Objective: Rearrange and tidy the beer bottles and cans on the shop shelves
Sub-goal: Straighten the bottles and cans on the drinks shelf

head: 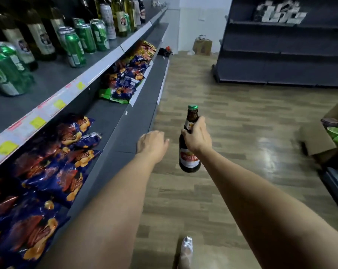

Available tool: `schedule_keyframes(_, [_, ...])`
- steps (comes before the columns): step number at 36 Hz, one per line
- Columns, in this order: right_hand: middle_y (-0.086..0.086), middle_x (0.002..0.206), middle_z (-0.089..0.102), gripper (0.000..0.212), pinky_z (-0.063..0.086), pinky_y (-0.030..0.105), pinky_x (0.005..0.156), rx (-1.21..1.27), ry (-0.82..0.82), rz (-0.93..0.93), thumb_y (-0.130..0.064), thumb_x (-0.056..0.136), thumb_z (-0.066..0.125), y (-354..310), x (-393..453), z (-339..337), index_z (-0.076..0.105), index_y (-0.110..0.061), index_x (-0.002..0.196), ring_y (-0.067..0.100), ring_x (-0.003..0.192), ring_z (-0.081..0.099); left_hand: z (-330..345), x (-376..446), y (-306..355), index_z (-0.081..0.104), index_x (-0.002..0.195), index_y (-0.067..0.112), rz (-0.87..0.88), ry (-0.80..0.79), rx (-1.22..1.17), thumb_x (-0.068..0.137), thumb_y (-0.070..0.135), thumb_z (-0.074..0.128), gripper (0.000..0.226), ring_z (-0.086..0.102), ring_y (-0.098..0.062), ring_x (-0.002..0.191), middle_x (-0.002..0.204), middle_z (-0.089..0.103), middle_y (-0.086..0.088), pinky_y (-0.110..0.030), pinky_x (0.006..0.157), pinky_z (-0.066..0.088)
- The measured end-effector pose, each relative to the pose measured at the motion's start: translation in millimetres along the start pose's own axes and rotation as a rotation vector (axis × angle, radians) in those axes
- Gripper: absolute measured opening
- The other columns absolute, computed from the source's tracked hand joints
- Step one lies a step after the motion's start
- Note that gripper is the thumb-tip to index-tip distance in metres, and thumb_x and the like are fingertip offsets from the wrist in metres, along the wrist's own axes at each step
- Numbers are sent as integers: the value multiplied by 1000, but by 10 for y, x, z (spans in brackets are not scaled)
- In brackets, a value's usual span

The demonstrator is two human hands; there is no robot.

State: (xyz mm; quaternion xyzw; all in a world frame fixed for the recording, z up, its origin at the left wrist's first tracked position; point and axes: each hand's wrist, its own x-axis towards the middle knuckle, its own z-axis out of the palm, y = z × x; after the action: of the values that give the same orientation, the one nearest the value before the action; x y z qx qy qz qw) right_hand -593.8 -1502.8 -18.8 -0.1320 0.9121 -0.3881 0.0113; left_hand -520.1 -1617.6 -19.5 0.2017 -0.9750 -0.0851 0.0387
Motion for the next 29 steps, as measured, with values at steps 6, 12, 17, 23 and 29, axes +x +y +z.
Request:
schedule_keyframes(6, [16, 128, 48, 31, 37, 38, 77, 17, -21, 0, -26, 93, 53, 105, 1077, -33, 25, -14, 99, 40, 110, 53, 35, 1100, 251, 56, 129, 13, 15, 8, 6, 101, 34, 38, 39, 53, -25, 118, 132, 57, -5, -33, 93, 40])
schedule_keyframes(12, [16, 125, 48, 33, 39, 39, 79, 36, -7, -28, -24, 93, 56, 151, 2178, -115, 26, -14, 99, 39, 110, 53, 15, 2149, 547, 55, 130, 13, 11, 11, 20, 101, 34, 38, 40, 53, -24, 119, 132, 57, -5, -34, 94, 40])
schedule_keyframes(17, [15, 128, 47, 35, 42, 43, 83, 11, 23, -18, -25, 93, 57, 201, 2951, -155, 34, -7, 113, 40, 111, 53, 102, 2901, 692, 55, 131, 14, -10, -23, 34, 101, 35, 38, 41, 52, -25, 120, 134, 56, -7, -32, 95, 40])
schedule_keyframes(23, [15, 129, 48, 36, 36, 36, 76, 1, 76, -16, -24, 92, 58, 329, 3821, -83, 35, -6, 114, 39, 111, 53, 294, 3788, 819, 57, 128, 14, 6, -23, 36, 101, 35, 38, 39, 51, -25, 120, 130, 58, -6, -32, 101, 34])
schedule_keyframes(29, [14, 126, 49, 37, 39, 39, 78, -15, 93, -7, -26, 91, 58, 361, 4807, 53, 34, -8, 112, 39, 110, 54, 390, 4819, 789, 60, 118, 13, 45, -18, 71, 100, 34, 38, 35, 52, -26, 118, 123, 61, -7, -33, 106, 29])
